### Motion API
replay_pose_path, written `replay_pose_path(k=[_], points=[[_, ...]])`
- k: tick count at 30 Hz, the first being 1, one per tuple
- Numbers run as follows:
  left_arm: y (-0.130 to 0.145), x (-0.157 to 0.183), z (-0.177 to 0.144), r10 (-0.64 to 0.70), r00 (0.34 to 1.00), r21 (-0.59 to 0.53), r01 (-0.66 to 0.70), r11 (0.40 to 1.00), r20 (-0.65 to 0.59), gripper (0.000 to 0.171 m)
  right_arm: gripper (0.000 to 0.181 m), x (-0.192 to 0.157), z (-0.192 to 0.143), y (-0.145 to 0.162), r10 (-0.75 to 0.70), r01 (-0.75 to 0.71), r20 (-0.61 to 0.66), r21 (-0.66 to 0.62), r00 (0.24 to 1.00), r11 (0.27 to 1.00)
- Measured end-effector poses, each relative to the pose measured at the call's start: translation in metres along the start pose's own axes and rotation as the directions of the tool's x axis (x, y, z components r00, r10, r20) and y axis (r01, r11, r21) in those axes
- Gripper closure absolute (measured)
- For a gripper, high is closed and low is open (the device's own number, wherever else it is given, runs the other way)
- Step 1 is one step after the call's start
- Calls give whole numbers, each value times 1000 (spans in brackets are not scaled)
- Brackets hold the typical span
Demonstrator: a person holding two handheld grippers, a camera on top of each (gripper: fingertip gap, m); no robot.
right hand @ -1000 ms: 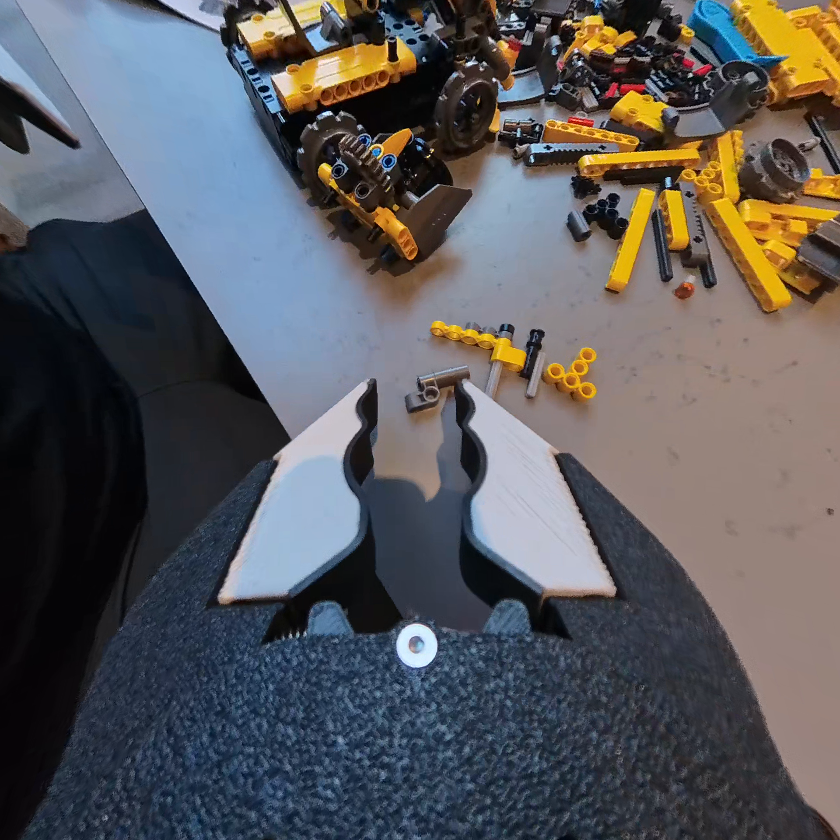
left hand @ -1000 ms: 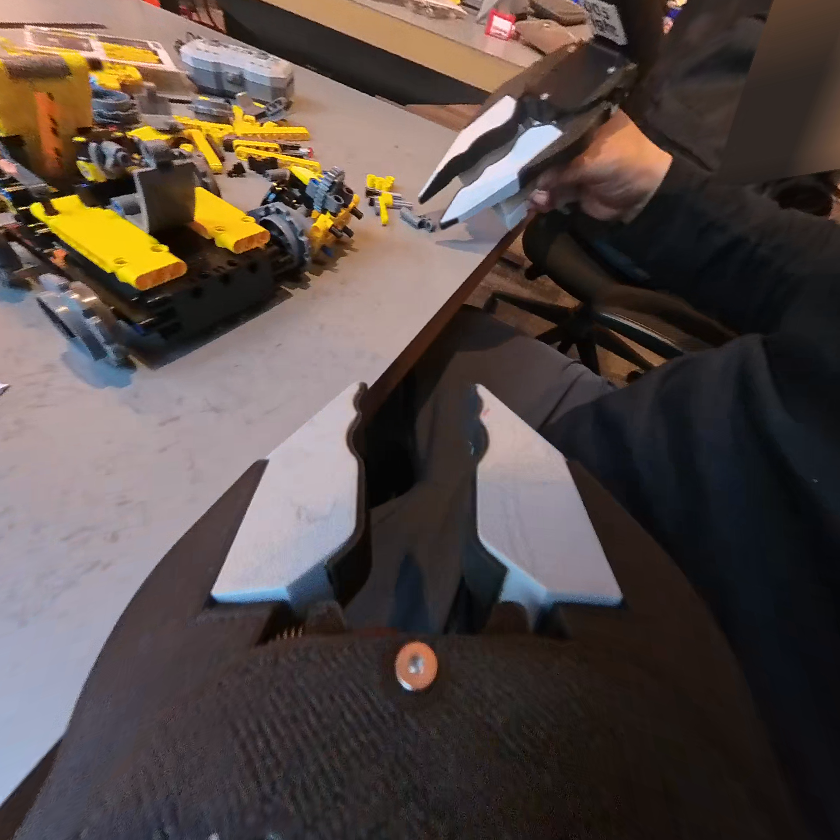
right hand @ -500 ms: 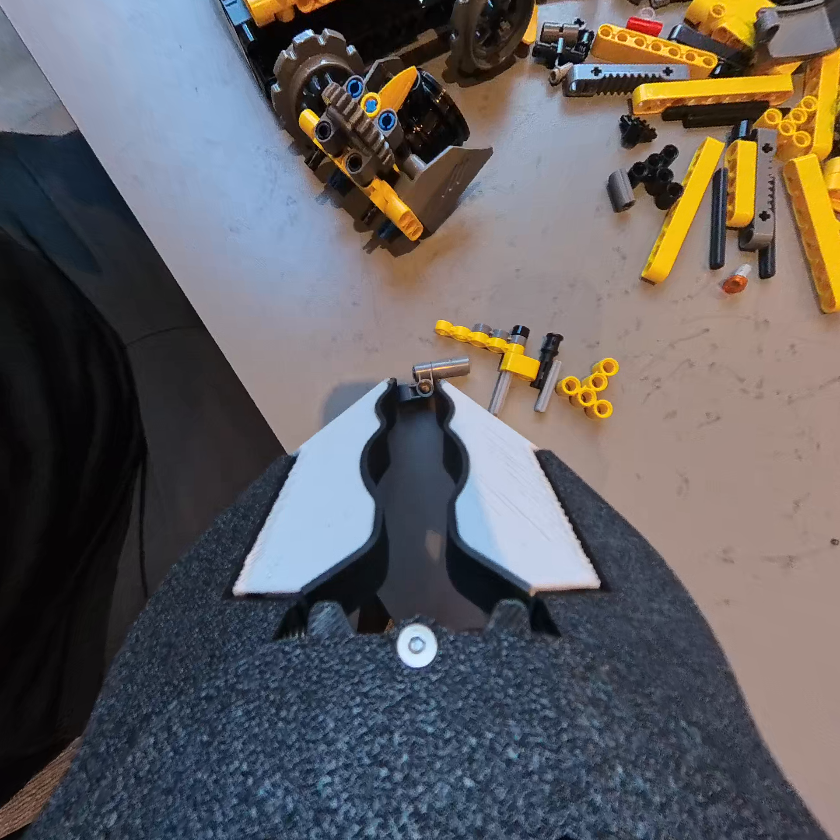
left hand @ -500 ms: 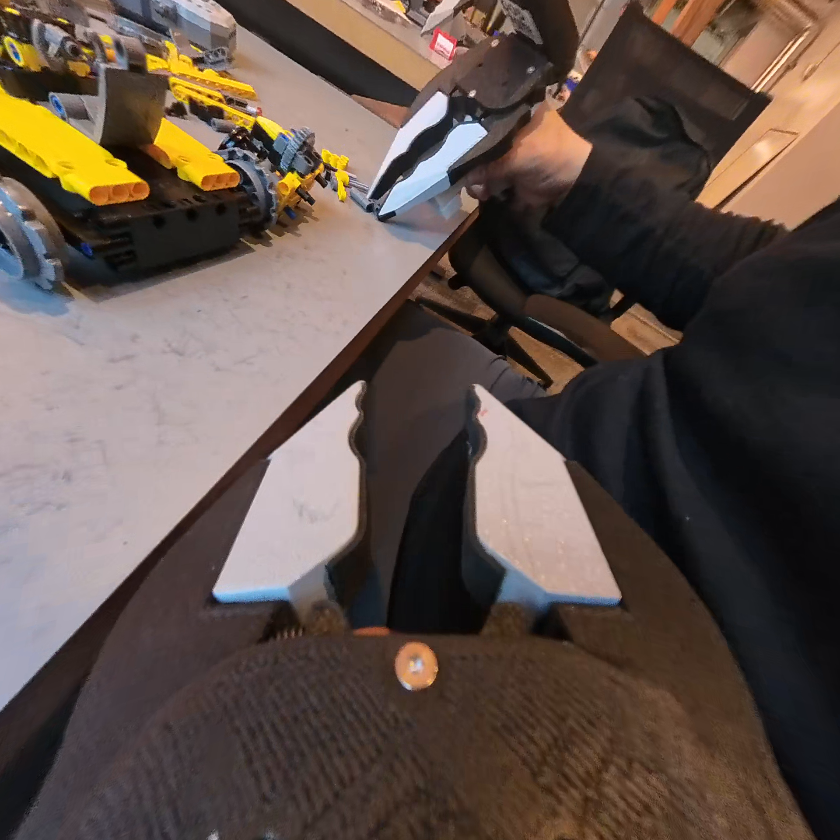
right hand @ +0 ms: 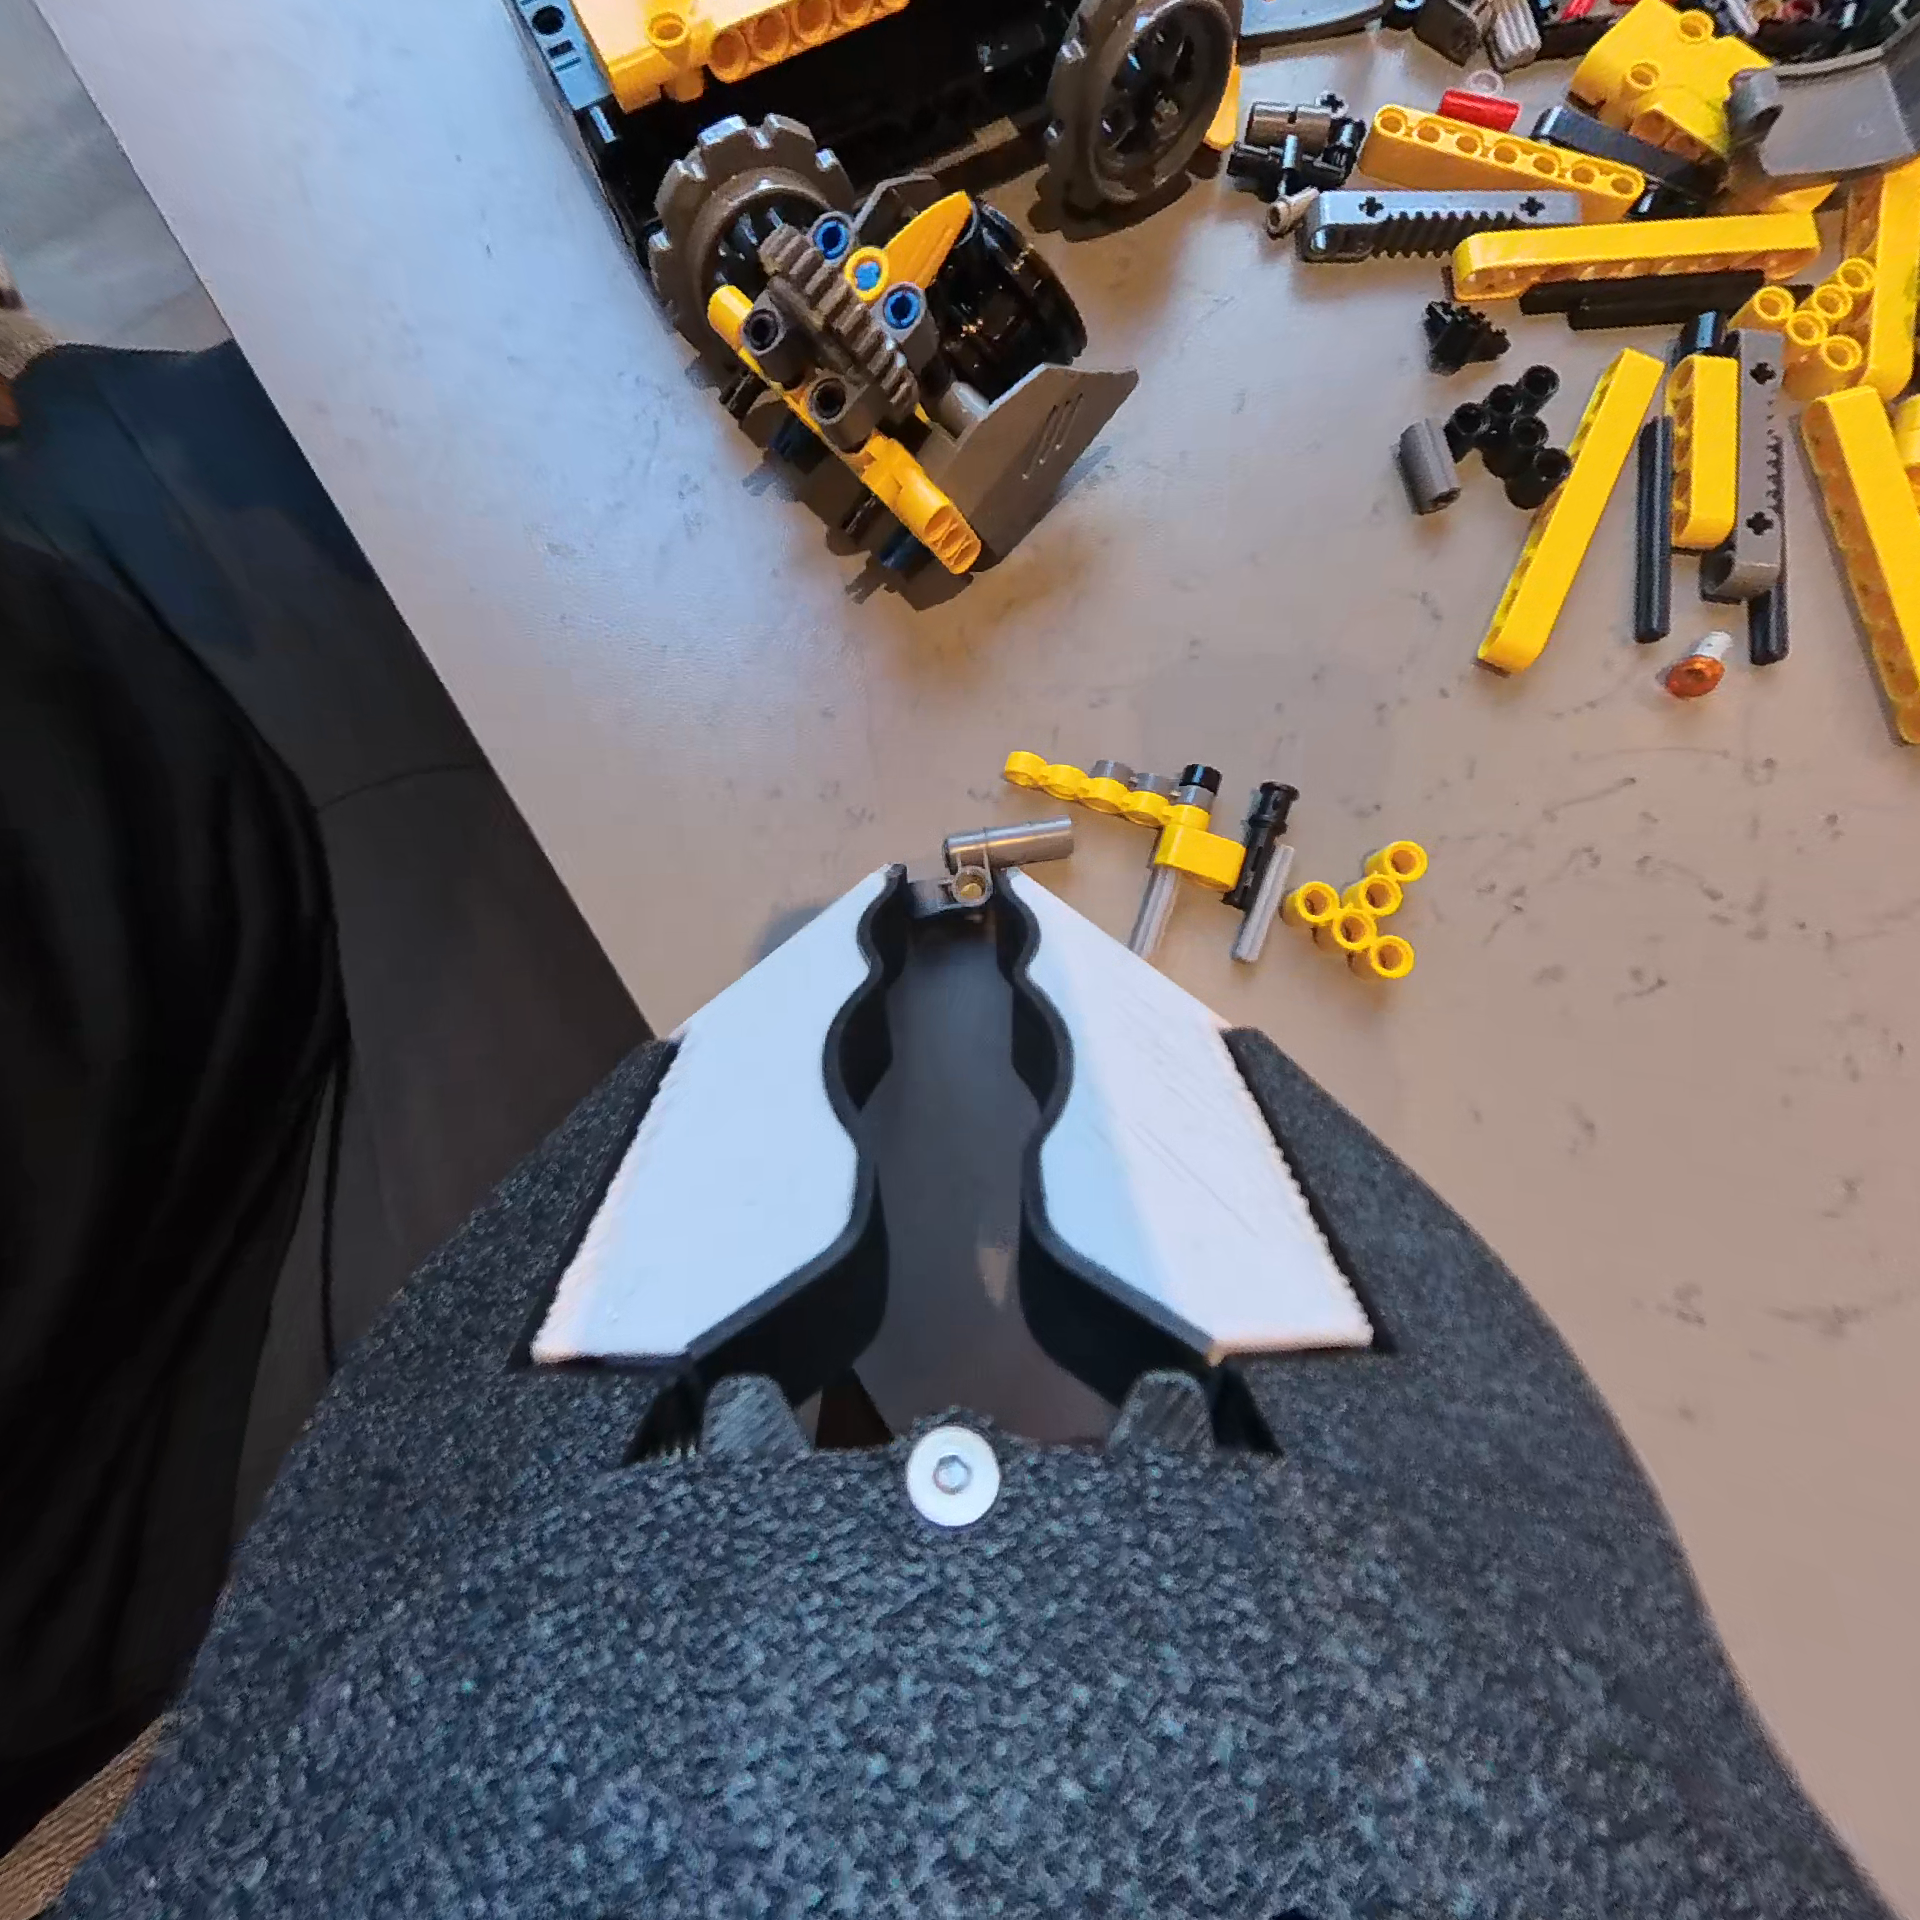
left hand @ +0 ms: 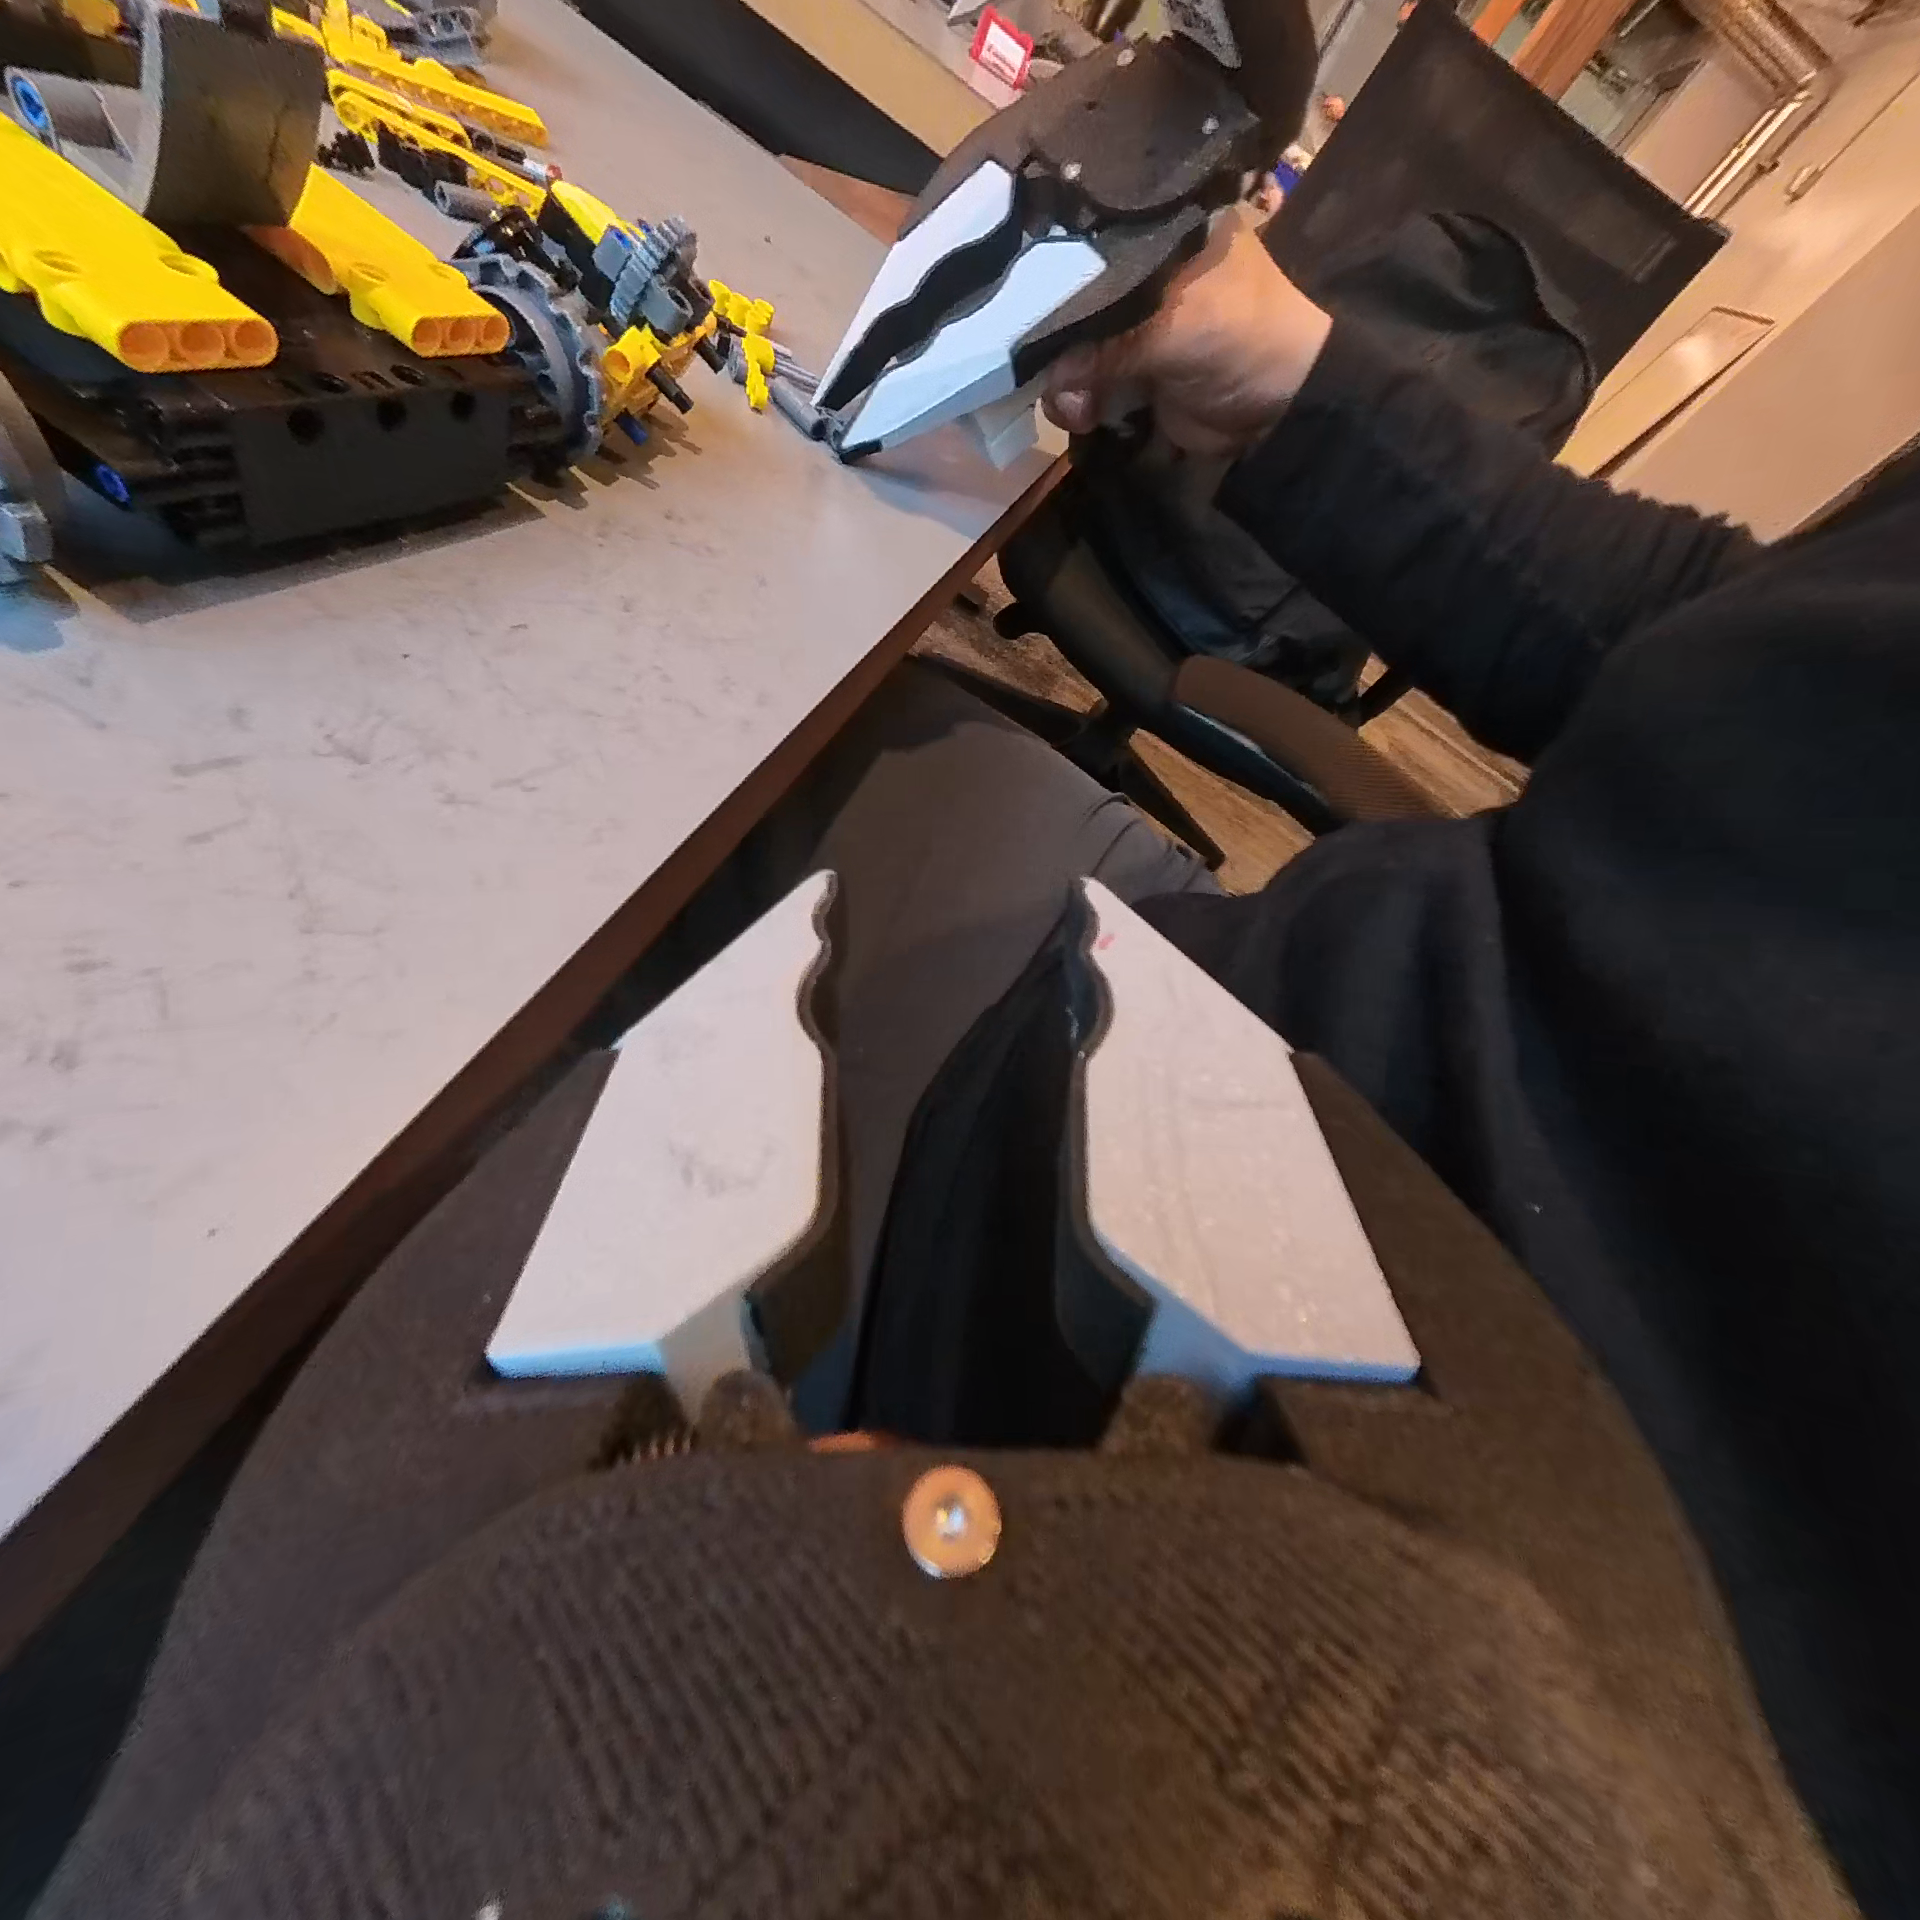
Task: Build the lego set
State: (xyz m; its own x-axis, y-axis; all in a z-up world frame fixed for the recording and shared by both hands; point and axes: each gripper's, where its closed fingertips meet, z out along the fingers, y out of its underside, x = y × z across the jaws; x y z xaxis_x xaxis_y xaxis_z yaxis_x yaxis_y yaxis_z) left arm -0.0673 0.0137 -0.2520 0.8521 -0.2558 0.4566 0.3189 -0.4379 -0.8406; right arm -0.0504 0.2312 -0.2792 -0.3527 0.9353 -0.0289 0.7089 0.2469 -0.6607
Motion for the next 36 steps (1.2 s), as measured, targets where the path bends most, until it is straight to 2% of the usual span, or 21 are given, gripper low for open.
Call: replay_pose_path(k=[19,25,28,33,36], points=[[1,-11,23,55,997,-63,-52,997,47,131,154,-2,-15,-2,15,-19,29,146,999,989],[5,-11,26,77,996,-86,-72,994,52,131,153,-4,-2,0,41,-45,47,91,998,995],[5,-10,23,83,995,-84,-79,993,53,131,164,-10,1,-3,46,-53,85,80,995,995],[5,-7,14,61,998,-61,-59,996,36,131,166,-22,2,-3,-54,54,117,4,992,999],[2,-1,10,46,999,-38,-46,998,11,131,166,-34,1,-5,-114,120,206,-17,972,993]])
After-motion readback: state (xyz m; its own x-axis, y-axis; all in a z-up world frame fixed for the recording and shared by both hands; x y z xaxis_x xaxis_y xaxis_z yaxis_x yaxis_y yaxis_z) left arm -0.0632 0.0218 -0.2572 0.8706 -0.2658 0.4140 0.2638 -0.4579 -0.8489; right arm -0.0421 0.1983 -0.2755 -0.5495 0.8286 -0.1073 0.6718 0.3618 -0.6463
